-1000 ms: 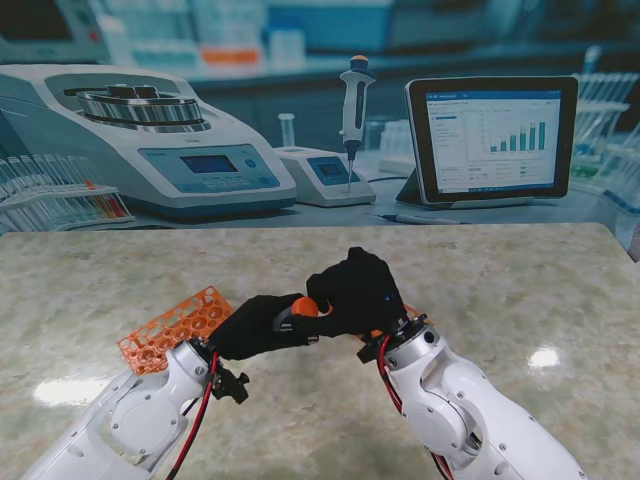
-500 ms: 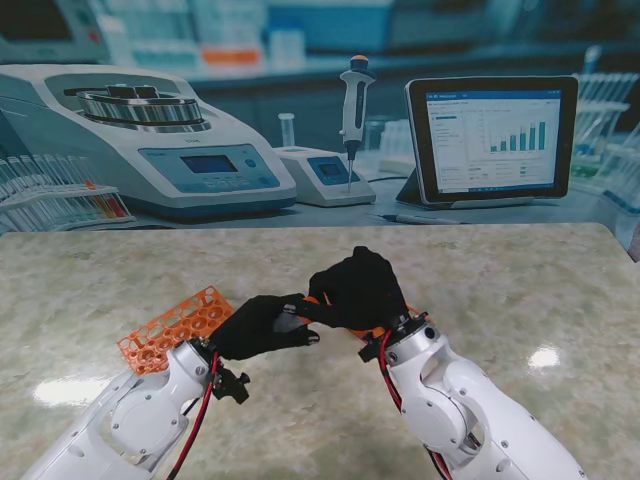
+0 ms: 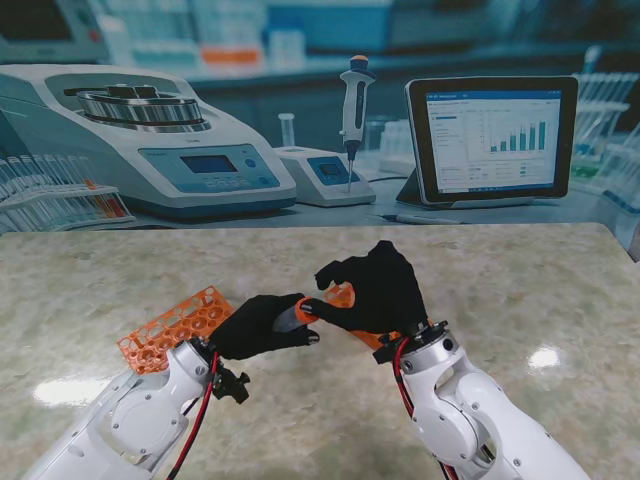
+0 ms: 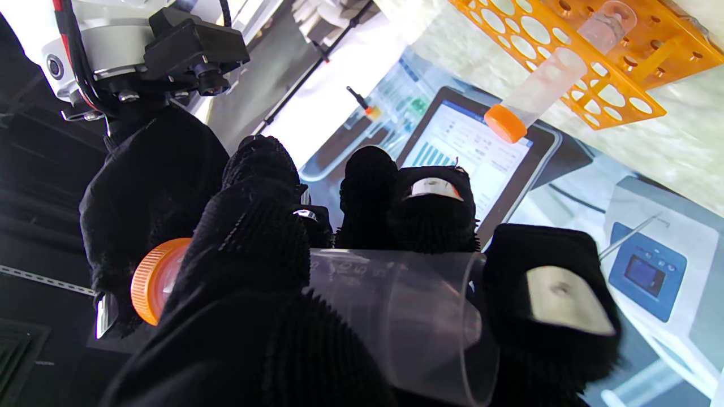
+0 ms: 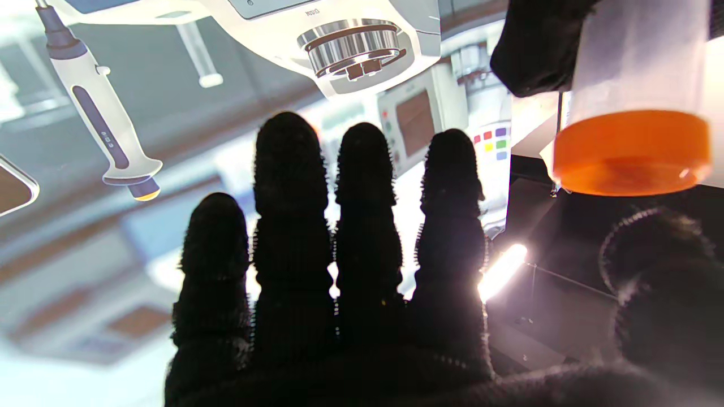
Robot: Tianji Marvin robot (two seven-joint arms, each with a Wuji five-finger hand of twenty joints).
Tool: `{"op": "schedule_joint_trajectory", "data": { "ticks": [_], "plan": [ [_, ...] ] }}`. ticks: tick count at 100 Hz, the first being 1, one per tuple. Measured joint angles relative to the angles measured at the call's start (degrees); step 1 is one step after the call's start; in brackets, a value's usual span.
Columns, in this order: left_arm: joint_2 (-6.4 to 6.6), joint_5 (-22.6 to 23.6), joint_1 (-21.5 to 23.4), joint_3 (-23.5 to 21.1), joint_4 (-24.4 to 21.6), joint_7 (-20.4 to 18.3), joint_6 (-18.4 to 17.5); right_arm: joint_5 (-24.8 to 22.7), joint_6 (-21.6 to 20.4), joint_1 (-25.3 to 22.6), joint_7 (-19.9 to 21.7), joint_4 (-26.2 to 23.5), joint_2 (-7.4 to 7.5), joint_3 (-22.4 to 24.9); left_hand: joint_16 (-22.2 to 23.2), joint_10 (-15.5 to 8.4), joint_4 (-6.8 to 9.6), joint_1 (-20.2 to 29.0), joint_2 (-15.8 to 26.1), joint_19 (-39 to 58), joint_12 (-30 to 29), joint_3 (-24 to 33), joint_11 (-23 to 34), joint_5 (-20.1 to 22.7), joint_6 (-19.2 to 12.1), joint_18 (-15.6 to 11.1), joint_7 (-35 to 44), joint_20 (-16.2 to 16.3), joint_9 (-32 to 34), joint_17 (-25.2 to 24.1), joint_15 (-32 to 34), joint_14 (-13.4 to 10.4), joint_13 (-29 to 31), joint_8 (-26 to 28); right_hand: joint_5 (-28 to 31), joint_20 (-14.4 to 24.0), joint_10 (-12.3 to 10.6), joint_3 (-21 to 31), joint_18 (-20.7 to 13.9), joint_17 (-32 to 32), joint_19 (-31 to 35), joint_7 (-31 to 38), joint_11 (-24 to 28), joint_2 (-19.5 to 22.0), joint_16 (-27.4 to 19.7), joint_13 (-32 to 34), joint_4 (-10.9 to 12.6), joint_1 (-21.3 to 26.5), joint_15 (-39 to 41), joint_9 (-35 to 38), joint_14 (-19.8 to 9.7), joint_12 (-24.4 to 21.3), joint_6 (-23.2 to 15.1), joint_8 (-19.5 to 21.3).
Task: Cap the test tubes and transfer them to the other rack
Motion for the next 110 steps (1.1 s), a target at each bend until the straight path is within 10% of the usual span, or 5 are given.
{"op": "schedule_joint_trajectory", "data": {
  "ticks": [58,110],
  "plan": [
    [0.01,-0.1,-0.2,0.2,0.1,-0.1,0.0,-2.0,-1.7,-0.5,0.6,-0.9,0.98,-0.4,0.0,0.0,0.0,0.0,0.0,0.0,0.0,0.0,0.0,0.0,0.0,0.0,0.0,0.0,0.0,0.0,0.0,0.0,0.0,0.0,-1.3,0.1,0.0,1.6,0.0,-0.7,-1.1,2.9,1.1,-10.9,0.7,-1.8,0.0,6.2,-1.4,-0.9,-1.3,0.6,0.0,1.9],
    [0.13,-0.2,-0.4,0.2,0.7,-0.1,0.2,0.1,-2.7,0.8,2.7,-0.6,0.92,-1.0,0.0,0.0,0.0,0.0,0.0,0.0,0.0,0.0,0.0,0.0,0.0,0.1,0.0,0.0,0.0,0.0,-0.1,0.0,0.0,0.0,-1.8,0.2,-0.5,-34.2,0.0,0.7,-0.5,15.8,6.6,-5.8,0.7,2.0,0.0,26.4,-1.0,5.2,-1.4,3.2,-1.0,-8.6]
  ]
}}
